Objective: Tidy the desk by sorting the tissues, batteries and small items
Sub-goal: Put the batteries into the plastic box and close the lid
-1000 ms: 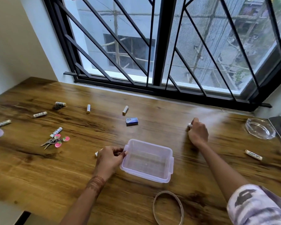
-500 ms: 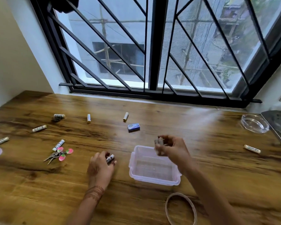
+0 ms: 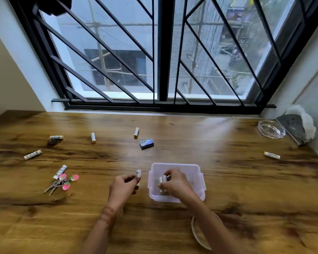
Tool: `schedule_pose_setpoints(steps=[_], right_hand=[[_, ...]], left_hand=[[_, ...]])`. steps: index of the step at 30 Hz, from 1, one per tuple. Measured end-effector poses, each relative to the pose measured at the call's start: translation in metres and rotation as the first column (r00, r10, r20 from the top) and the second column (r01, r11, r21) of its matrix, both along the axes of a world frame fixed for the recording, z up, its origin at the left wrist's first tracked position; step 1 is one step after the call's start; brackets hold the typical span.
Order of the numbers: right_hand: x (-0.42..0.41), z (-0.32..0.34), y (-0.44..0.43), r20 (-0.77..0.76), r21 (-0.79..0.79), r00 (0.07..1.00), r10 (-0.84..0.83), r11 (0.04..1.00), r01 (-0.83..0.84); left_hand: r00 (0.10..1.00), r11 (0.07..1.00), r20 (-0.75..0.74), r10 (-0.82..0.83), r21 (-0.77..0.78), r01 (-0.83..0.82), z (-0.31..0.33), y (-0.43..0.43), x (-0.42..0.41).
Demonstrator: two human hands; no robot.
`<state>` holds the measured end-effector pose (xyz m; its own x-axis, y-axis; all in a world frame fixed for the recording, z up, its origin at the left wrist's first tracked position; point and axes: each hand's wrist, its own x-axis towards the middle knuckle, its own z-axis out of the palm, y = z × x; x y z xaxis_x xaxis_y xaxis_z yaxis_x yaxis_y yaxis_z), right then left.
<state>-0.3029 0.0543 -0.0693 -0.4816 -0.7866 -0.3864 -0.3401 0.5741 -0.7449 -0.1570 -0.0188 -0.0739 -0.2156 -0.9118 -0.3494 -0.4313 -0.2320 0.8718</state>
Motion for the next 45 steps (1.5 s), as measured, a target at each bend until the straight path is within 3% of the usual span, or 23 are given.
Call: schedule_pose_setpoints(steps=[2, 6, 10, 14, 16, 19, 21, 28, 31, 33, 35, 38, 40, 45], right_hand=[[0.000, -0.004, 0.001, 0.019, -0.005, 1.000, -0.023, 1.000, 0.023], [-0.007, -0.005, 0.004, 0.065, -0.037, 0.995, -0.079, 0.996, 0.082], [-0.015, -0.002, 0.007, 0.216, -0.080, 0.964, -0.156, 0.981, 0.177], [-0.023, 0.002, 0.014, 0.302, -0.046, 0.944, -0.135, 0.987, 0.156], [-0.026, 0.002, 0.016, 0.249, -0.005, 0.963, -0.106, 0.994, 0.110], [-0.026, 0.002, 0.017, 0.349, 0.024, 0.928, -0.128, 0.992, 0.128], [-0.028, 0.002, 0.017, 0.335, 0.012, 0.932, -0.139, 0.990, 0.144], [-0.050, 0.019, 0.024, 0.092, -0.334, 0.977, -0.193, 0.918, 0.213], [-0.083, 0.023, 0.031, -0.072, -0.465, 0.935, -0.346, 0.842, 0.275], [-0.115, 0.018, 0.038, -0.243, -0.473, 0.878, -0.413, 0.841, 0.264], [-0.153, 0.007, 0.045, -0.409, -0.382, 0.808, -0.423, 0.884, 0.269], [-0.212, -0.015, 0.061, -0.585, -0.085, 0.751, -0.307, 0.944, 0.319], [-0.241, -0.024, 0.074, -0.637, 0.054, 0.729, -0.252, 0.928, 0.368], [-0.287, -0.035, 0.095, -0.710, 0.191, 0.685, -0.166, 0.890, 0.414]], left_hand=[[0.986, 0.997, -0.164, 0.024, 0.081, -0.010, 0.009, 0.005, -0.005], [0.973, 0.994, -0.228, -0.042, 0.088, 0.063, 0.026, 0.013, -0.020], [0.977, 0.973, -0.007, -0.213, -0.087, 0.212, 0.028, 0.022, -0.040], [0.922, 0.909, 0.198, -0.332, -0.195, 0.369, 0.019, 0.028, -0.061], [0.897, 0.881, 0.270, -0.351, -0.230, 0.414, 0.011, 0.029, -0.068], [0.891, 0.852, 0.325, -0.317, -0.316, 0.418, 0.003, 0.030, -0.071], [0.895, 0.830, 0.330, -0.301, -0.372, 0.416, 0.002, 0.029, -0.070], [0.911, 0.635, 0.331, -0.245, -0.655, 0.409, -0.001, 0.019, -0.067], [0.909, 0.628, 0.351, -0.222, -0.662, 0.409, -0.011, 0.016, -0.069], [0.917, 0.657, 0.327, -0.228, -0.643, 0.393, -0.016, 0.017, -0.070], [0.941, 0.716, 0.251, -0.225, -0.613, 0.335, -0.015, 0.017, -0.071], [0.962, 0.776, 0.180, -0.207, -0.568, 0.273, -0.013, 0.015, -0.072], [0.960, 0.783, 0.184, -0.211, -0.557, 0.279, -0.013, 0.015, -0.071], [0.955, 0.773, 0.215, -0.204, -0.563, 0.292, -0.012, 0.015, -0.073]])
